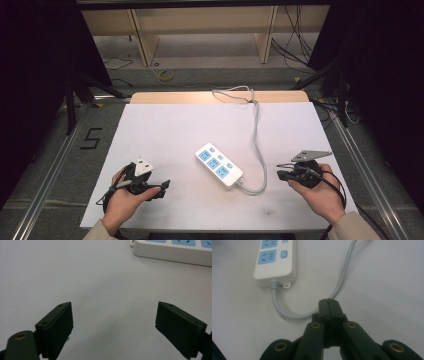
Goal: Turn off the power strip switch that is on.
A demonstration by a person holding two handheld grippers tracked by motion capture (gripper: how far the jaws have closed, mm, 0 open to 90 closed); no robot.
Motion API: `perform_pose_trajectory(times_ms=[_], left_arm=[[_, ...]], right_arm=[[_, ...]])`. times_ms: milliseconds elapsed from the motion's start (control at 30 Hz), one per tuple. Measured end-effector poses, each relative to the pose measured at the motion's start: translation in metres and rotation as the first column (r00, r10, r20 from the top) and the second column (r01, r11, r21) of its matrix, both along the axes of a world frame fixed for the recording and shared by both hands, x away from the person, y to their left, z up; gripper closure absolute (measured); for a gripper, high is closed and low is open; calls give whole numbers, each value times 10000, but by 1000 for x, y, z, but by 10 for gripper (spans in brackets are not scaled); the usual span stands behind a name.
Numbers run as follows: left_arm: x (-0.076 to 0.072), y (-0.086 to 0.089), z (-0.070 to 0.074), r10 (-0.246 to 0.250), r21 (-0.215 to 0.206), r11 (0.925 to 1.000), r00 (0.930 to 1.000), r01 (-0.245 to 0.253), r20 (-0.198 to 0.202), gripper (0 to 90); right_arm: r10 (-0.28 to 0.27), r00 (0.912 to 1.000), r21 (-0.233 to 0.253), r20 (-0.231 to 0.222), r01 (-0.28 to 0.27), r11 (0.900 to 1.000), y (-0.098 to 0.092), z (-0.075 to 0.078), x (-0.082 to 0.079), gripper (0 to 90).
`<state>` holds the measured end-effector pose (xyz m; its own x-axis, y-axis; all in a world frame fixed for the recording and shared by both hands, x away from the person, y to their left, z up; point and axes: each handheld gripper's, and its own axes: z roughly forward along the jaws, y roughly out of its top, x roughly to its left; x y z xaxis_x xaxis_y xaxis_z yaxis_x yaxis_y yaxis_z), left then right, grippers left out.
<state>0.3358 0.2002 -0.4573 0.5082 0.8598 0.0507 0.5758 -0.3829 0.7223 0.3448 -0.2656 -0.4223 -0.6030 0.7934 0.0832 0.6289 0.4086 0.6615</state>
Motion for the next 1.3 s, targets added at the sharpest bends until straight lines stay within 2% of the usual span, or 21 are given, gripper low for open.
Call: perform_pose_trajectory(times_ms=[267,733,1300], left_arm=[[0,-1,0,-34,-9,10000,10000,34,32,142],[0,-1,-1,-22,34,10000,10000,21,21,144],[1,-2,-1,-54,77,10000,10000,53,43,146]], right_arm=[[146,9995,-85,-267,-149,9999,15,8,13,900],[406,9984,-252,-406,-417,9988,40,19,31,900],[633,9944,-433,-848,-672,9968,66,24,48,900]])
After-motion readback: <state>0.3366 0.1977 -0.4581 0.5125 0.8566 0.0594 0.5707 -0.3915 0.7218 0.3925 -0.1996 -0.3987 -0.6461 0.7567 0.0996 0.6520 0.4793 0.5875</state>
